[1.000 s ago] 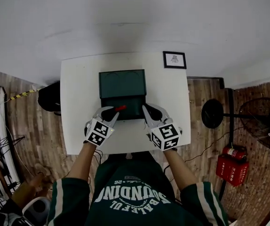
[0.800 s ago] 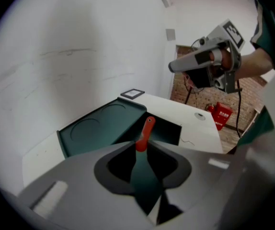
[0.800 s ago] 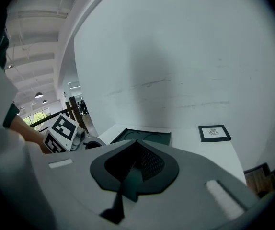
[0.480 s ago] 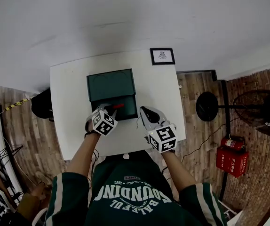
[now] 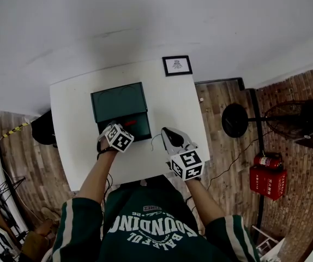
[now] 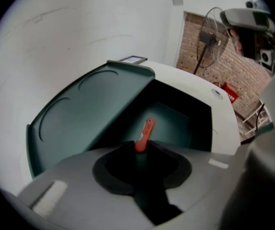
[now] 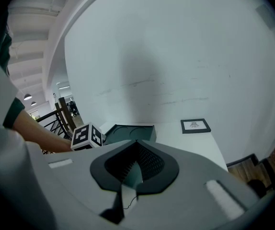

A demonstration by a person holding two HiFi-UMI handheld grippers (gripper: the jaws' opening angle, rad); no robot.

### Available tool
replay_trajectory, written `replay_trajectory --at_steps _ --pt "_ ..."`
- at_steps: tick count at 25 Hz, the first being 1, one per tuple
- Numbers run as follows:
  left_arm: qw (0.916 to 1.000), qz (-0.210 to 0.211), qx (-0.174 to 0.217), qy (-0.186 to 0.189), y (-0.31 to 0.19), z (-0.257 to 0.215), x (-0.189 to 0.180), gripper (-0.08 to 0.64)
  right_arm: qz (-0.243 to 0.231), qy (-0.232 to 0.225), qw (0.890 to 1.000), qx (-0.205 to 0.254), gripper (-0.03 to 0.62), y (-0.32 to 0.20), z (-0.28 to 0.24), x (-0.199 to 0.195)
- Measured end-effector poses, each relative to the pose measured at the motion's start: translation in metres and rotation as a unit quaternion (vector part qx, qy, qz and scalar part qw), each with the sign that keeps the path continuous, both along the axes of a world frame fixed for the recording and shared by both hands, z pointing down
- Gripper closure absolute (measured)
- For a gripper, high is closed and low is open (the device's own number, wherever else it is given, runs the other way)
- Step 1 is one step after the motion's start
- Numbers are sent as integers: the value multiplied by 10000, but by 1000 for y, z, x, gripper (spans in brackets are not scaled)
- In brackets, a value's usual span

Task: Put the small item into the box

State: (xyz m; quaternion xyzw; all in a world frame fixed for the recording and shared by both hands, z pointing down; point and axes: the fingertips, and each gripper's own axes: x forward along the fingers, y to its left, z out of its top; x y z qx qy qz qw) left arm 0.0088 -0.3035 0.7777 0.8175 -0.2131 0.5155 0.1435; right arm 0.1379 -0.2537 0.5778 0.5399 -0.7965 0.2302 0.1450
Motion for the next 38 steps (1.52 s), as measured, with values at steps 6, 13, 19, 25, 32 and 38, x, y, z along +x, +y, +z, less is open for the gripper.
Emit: replay_trajectory --at_steps 6,13,19,25,32,38 --pt "9997 -75 108 220 2 -18 2 431 5 -51 10000 27 591 0 -2 5" --pt "9910 -634 548 1041 5 -89 -17 475 -329 -62 9991 271 591 -16 -17 -19" --pt "9687 -1376 1081 1761 -6 -154 -52 509 -662 -231 9954 657 591 -42 -48 -45" --pt "9436 -1699 1803 2196 -17 -218 -82 509 -978 -359 9882 1121 590 -65 -86 -67" --pt "9172 -1890 2386 2571 -26 -264 -109 509 -1078 -428 9812 1543 591 -71 -117 -79" --pt "9138 -1993 2386 2613 -27 -265 -118 509 -1050 -313 9816 1562 591 -69 -114 -78"
